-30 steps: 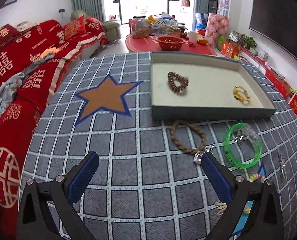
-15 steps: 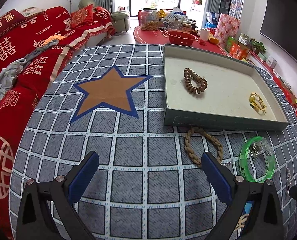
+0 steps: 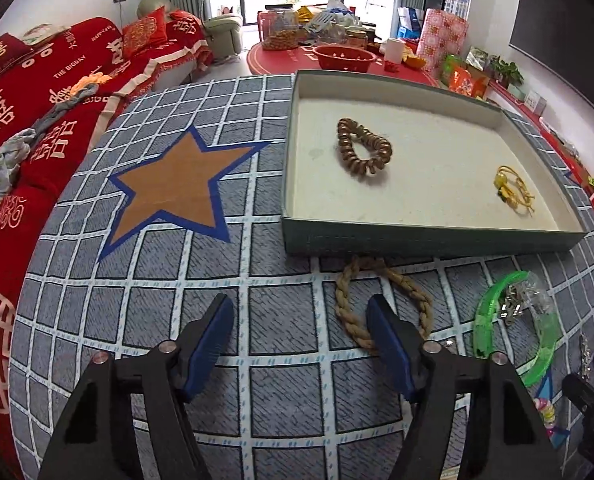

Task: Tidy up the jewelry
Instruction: 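Grasp the brown rope strand with the left tool while the right tool grasps the silver star hair clip, then carry the rope strand and star clip into the tray and open both tools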

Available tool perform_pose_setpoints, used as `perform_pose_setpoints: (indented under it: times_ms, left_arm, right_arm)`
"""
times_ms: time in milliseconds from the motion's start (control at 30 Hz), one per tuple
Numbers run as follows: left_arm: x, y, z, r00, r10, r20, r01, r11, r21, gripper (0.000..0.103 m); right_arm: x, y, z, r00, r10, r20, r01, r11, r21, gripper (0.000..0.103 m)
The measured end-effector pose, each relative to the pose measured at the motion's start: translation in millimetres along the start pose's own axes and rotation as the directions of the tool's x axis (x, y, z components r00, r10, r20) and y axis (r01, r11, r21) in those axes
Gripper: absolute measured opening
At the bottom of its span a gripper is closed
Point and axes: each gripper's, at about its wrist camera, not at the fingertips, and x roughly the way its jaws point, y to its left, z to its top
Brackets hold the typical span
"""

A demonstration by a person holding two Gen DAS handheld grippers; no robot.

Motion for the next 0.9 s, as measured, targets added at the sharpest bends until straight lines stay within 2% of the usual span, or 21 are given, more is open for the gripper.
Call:
perform_pose_setpoints:
  times_ms: [67, 133, 233, 300, 333, 367, 467, 667, 900]
  left_arm:
    - [-1, -4, 0, 1.0, -0.009, -0.003, 0.009, 1.0, 0.018, 0.079]
    - [-1, -7, -1, 1.0, -0.021, -0.005, 0.022, 0.999, 0.033, 0.074]
    - [-5, -15, -1, 0.999, -0.053, -0.007, 0.053, 0.996, 0.069, 0.051]
    - [-8, -21, -2, 0.998, -0.069, -0.007, 0.069, 0.993, 0.098, 0.027]
    - [-9, -24, -3, 0.998, -0.068, -0.005, 0.068, 0.992, 0.109, 0.023]
    - [-11, -25, -5, 0.998, -0.06, 0.001, 0.06, 0.991, 0.116, 0.022]
    - [-16, -20, -11, 0.996, -0.084, 0.008, 0.083, 0.992, 0.09, 0.022]
    - [-43, -3, -20, 0.99, -0.126, 0.059, 0.123, 0.991, 0.05, 0.021]
    - [-74, 11, -21, 0.98, -0.165, 0.114, 0.161, 0.986, 0.047, 0.019]
  right_arm:
    - [-2, 1, 0, 1.0, 0.002, 0.002, -0.002, 1.0, -0.003, 0.069]
    - [-3, 2, -1, 1.0, 0.003, 0.006, -0.003, 1.0, -0.007, 0.062]
    - [-6, 3, -3, 1.0, 0.006, 0.009, -0.006, 1.0, -0.011, 0.047]
    - [-9, 5, -3, 1.0, 0.008, 0.011, -0.007, 1.0, -0.009, 0.031]
    - [-9, 4, -4, 1.0, 0.008, 0.012, -0.008, 1.0, -0.002, 0.024]
    - [-10, 3, -4, 1.0, 0.01, 0.013, -0.01, 1.0, 0.006, 0.018]
    - [-11, -3, -6, 1.0, 0.028, 0.013, -0.028, 0.999, 0.026, 0.018]
    - [-20, -18, -14, 0.991, 0.135, 0.025, -0.136, 0.987, 0.082, 0.018]
    - [-40, -24, -14, 0.981, 0.184, 0.064, -0.19, 0.977, 0.095, 0.018]
